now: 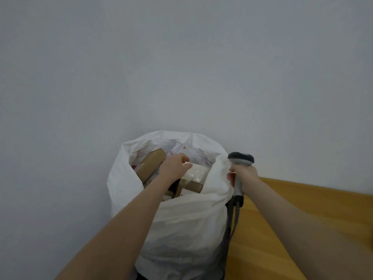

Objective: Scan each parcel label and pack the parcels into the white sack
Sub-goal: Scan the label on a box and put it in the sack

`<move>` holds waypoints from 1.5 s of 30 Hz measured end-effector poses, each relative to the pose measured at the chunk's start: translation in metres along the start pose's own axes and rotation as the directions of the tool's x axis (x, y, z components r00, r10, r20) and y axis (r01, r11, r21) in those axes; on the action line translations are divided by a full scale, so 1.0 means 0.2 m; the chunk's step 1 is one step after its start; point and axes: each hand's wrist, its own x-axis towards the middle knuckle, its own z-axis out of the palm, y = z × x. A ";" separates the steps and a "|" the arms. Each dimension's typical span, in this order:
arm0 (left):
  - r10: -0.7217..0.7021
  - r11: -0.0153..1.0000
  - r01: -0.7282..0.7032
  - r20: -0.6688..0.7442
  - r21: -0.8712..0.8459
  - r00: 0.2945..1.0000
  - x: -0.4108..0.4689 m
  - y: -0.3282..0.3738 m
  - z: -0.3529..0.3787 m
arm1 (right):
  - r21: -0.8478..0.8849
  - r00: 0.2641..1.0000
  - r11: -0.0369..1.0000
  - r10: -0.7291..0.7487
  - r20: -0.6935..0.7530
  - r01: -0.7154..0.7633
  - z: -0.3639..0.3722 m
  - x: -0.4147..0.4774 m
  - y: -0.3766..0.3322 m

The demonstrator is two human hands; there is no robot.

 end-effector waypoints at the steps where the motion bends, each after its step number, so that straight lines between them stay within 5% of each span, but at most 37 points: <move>1: 0.019 1.000 -0.019 -0.015 -0.016 1.000 0.01 0.04 0.03 | 0.070 1.000 0.998 0.009 -0.007 -0.008 -0.02 -0.01 0.02; 8: 0.160 0.983 -0.157 0.021 -0.095 0.987 -0.03 0.24 0.22 | 0.291 0.978 0.934 0.203 0.053 -0.209 -0.15 -0.18 0.22; 13: 0.291 0.952 -0.283 0.063 -0.114 0.955 -0.14 0.44 0.38 | 0.255 0.966 0.931 0.250 0.071 -0.260 -0.34 -0.32 0.43; 26: 0.415 0.885 -0.466 0.434 0.013 0.800 -0.46 1.26 1.08 | 0.265 0.917 0.957 0.204 -0.344 -0.113 -1.38 -0.48 0.63; 37: 0.341 0.931 -0.350 0.588 -0.104 0.733 -0.82 2.27 1.83 | 0.304 0.819 0.952 0.211 -0.533 -0.048 -2.65 -0.40 0.73; 45: 0.222 0.974 -0.192 0.679 -0.121 0.699 -0.89 2.55 2.27 | 0.266 0.789 0.956 0.256 -0.559 -0.122 -3.18 -0.21 0.80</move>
